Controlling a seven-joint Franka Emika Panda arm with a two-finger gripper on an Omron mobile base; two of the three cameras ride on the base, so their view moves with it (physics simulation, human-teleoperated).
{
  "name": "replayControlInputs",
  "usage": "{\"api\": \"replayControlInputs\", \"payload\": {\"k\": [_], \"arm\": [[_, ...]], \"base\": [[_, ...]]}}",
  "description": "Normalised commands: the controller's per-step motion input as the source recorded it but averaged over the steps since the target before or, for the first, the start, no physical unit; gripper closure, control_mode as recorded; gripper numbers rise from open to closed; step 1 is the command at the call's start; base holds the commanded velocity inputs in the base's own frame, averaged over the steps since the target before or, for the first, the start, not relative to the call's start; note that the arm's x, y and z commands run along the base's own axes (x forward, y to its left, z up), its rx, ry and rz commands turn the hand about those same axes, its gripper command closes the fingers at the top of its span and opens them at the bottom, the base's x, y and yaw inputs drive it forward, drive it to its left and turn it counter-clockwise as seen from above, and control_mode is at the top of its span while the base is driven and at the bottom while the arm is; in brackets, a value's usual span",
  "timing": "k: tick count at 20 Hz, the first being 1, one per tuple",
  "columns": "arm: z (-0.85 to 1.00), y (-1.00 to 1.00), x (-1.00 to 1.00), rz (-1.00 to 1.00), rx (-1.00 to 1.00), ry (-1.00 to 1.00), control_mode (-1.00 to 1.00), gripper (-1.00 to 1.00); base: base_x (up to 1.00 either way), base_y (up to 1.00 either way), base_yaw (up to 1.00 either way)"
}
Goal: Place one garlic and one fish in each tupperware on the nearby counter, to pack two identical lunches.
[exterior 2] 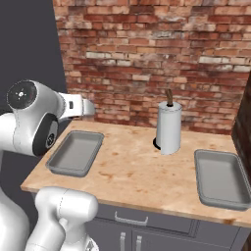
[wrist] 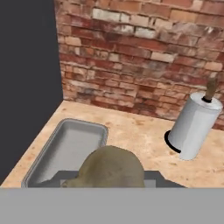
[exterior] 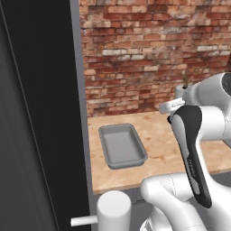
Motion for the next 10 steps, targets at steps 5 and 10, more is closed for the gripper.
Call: {"api": "replayControlInputs", "payload": {"k": [5,10], "arm": [[-0.58,0.19,0.00,0.04,0.02,0.30,-1.00,1.00],[-0.58,0.14,0.32,0.05,0.14,0.19,-1.00,1.00]], "base": [[0.00,0.00,0.00],[0.00,0.00,0.00]]}}
